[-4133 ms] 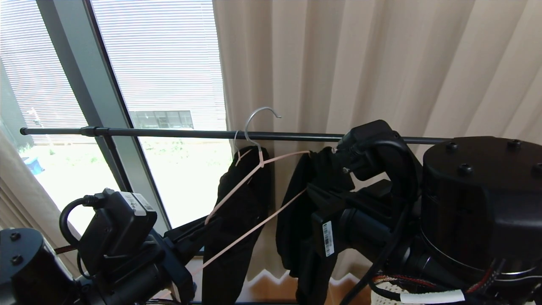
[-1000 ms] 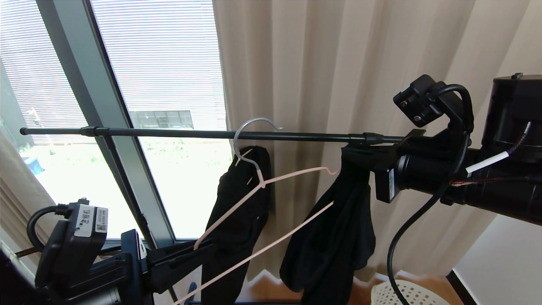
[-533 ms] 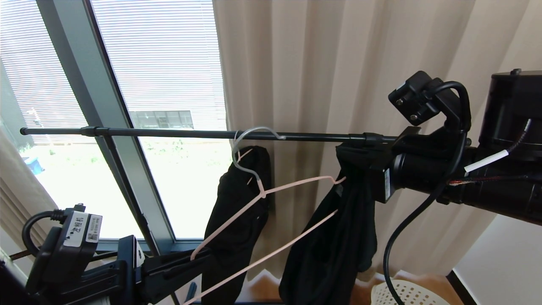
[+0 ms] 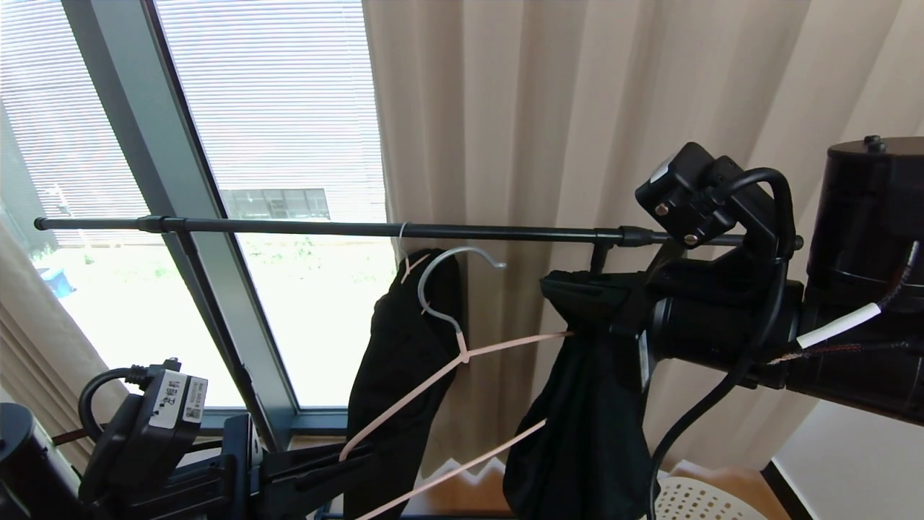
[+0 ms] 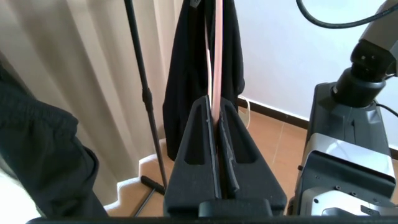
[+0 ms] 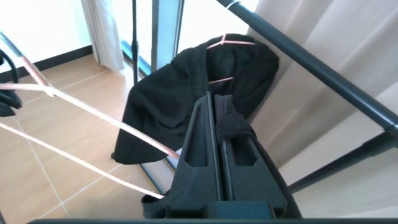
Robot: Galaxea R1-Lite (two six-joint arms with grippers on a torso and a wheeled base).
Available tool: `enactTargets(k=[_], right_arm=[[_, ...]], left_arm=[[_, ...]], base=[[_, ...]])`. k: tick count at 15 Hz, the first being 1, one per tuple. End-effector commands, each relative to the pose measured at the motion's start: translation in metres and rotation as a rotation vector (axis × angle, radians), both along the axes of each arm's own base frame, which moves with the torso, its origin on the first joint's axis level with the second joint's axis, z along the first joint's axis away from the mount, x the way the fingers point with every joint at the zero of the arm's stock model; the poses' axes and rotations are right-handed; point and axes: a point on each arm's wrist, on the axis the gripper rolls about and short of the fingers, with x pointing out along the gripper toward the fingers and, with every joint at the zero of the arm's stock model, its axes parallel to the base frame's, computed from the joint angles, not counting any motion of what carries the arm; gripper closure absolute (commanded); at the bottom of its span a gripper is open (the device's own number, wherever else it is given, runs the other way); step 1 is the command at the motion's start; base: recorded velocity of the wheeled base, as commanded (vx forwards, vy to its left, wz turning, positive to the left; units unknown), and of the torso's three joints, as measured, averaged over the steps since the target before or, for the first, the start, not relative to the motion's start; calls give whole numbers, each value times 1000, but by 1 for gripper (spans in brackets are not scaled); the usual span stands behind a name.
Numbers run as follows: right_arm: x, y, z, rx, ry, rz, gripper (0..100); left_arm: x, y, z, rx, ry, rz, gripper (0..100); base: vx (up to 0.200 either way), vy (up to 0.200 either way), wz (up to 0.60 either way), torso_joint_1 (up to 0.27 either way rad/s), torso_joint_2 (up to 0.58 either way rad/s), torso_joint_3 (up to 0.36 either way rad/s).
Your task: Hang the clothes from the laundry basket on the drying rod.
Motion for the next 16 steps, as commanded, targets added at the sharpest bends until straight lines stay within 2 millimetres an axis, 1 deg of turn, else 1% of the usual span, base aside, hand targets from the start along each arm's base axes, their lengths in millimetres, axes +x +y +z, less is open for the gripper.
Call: enactTargets(k=[1,3,4,5,7,9,10,12,16], right_arm=[[-2,2,-3,-7,7,9,100],[-2,-4,-6,-8,11,-5,100],[3,-17,-5,-6,10,-54,100],[5,-23,-5,-4,10,-70,100],[13,-41,0,20,14,-71,100],[16,-44,-1,20,17,-80,100],[23,-44,-3,16,23,-91,100],[27,-42,-2,18,25,-85,100],[42,-43,6,27,10,-115,100]], left_arm=[[0,0,0,0,2,2,100],[1,3,2,-7,-7,16,100],[2,7,5,-17,-20,38,100],[4,9,6,-21,-23,48,100],[10,18,10,-32,-40,78,100],[10,20,12,-38,-48,76,100],[10,21,13,-45,-43,77,100],[12,24,16,-58,-42,88,100],[11,26,16,-61,-47,82,100]], base=[[0,0,0,0,0,0],[0,0,0,0,0,0],[0,0,0,0,0,0],[0,0,0,0,0,0],[0,0,0,0,0,0],[0,0,0,0,0,0],[0,0,0,0,0,0],[0,0,0,0,0,0],[0,0,0,0,0,0]])
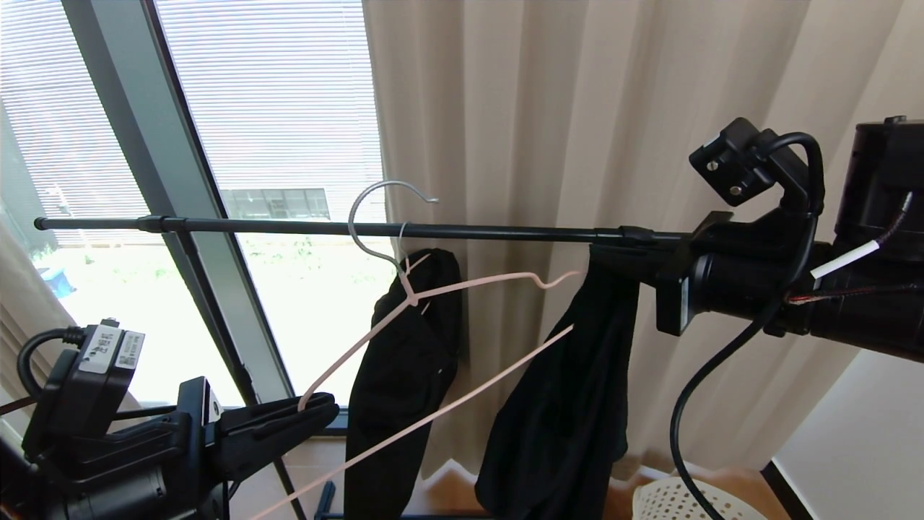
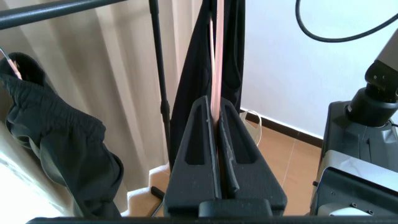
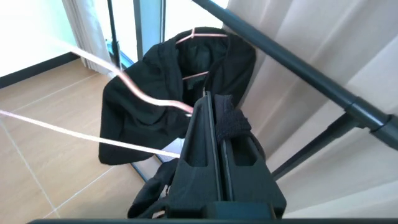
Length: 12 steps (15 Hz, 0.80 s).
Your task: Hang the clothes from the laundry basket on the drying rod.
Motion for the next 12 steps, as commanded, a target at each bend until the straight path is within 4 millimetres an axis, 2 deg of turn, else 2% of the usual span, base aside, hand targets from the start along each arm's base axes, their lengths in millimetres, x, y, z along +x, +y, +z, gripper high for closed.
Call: enactTargets(k=[1,6,12], right_arm=[[9,2,1,-8,11,-13,100],[18,0,4,-55,-17,-2,100],[24,-3,0,-73,-16,40,100]], left_arm=[[-2,1,-2,3,5,-2,100],[-1,4,0,-1,-5,2,100],[-5,5,-7,7,32,-94,100]], base=[[0,0,0,0,0,0],[0,0,0,0,0,0],[0,0,0,0,0,0]])
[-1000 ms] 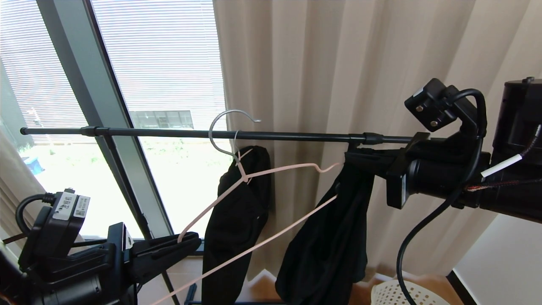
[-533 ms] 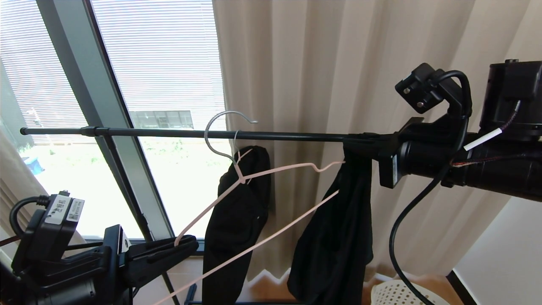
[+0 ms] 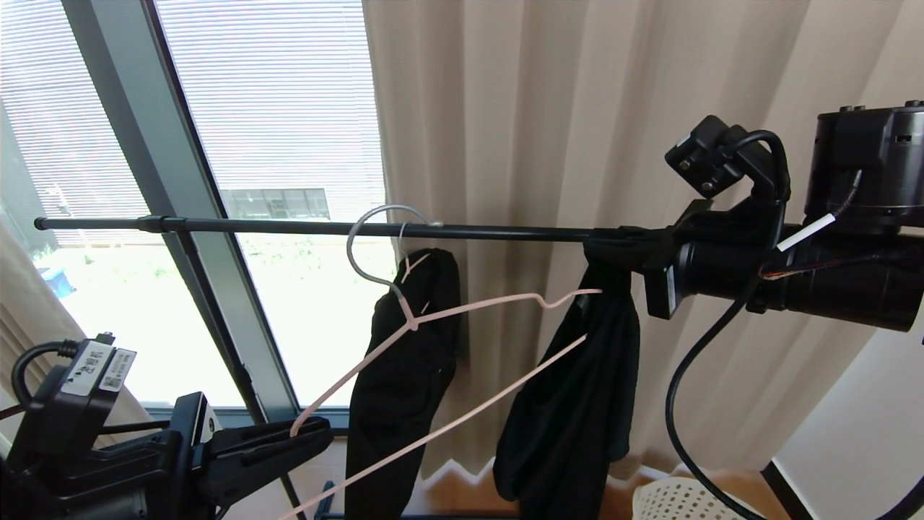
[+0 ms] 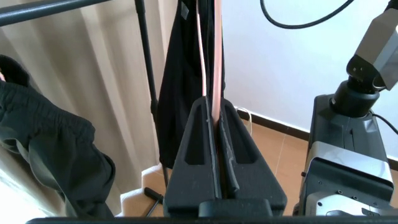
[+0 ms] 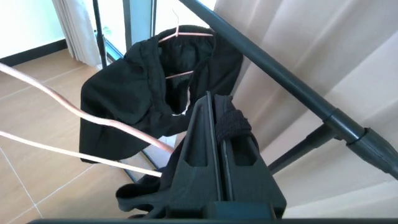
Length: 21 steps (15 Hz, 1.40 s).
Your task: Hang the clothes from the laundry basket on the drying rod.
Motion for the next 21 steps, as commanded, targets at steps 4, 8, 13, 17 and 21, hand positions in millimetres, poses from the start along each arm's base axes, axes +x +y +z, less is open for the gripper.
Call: enactTargets(k=[4,8,13,17,21], right_arm=[[-20,12,-7,-13,18,88,100],[-49,19,-11,-13,23,168,100],[-71,25,-6,40,48,219,100],[-81,41,-2,53,42,282,100],[-83,57,-3,48,51,331,100]], left_arm=[[3,-4,-8,16,47,-14,100],[5,-5,-9,18,51,-17,100],[5,-6,-11,22,57,-25,100],[3,-10,-12,26,65,-51,100],[-1,-13,-14,30,72,-76,100]], base=[[0,0,0,0,0,0],[0,0,0,0,0,0],[0,0,0,0,0,0],[0,0,0,0,0,0],[0,0,0,0,0,0]])
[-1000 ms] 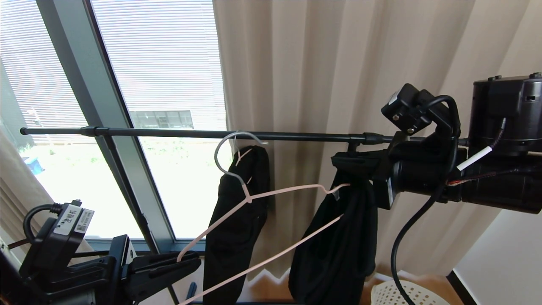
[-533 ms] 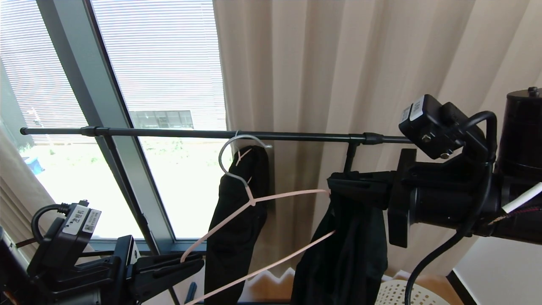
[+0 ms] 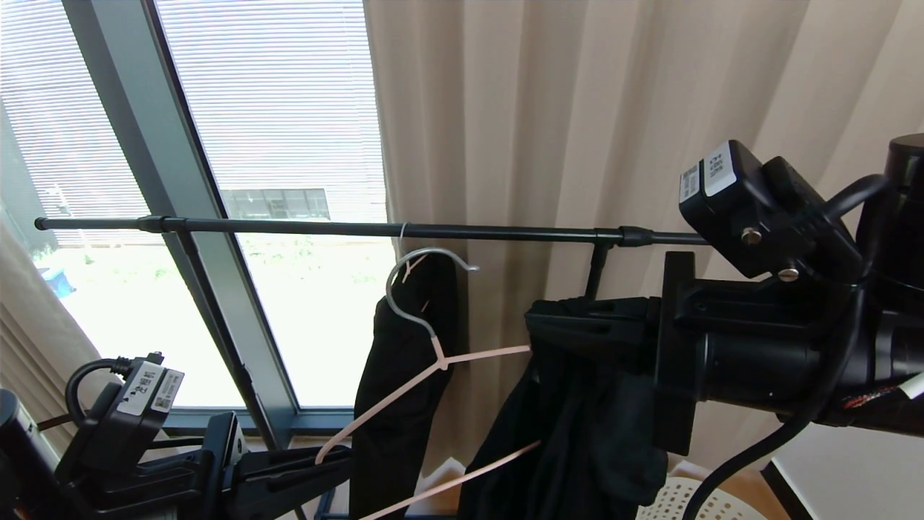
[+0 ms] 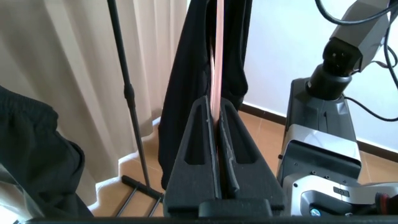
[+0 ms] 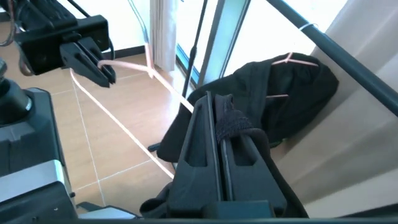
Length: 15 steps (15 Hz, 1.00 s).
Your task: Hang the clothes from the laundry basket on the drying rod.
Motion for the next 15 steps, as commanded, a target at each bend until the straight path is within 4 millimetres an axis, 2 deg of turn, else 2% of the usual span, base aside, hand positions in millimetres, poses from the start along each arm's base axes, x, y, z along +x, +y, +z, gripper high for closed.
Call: enactTargets(k=[1,4,9,15], right_arm=[[-1,12,-5,-12,11,32,100],[-6,22,-4,1,5,71,100],[-11,27,-4,2,5,95,100],[-8,38,-5,24,-7,67,100]], left_arm=[[-2,-2,-1,2,3,-17,100],[-2,-2,-1,3,4,-17,100],[-3,-3,-2,5,6,-26,100],[-7,-6,-2,7,3,-51,100]], base=[[0,0,0,0,0,0],[0,0,0,0,0,0],[0,0,0,0,0,0],[0,0,0,0,0,0]])
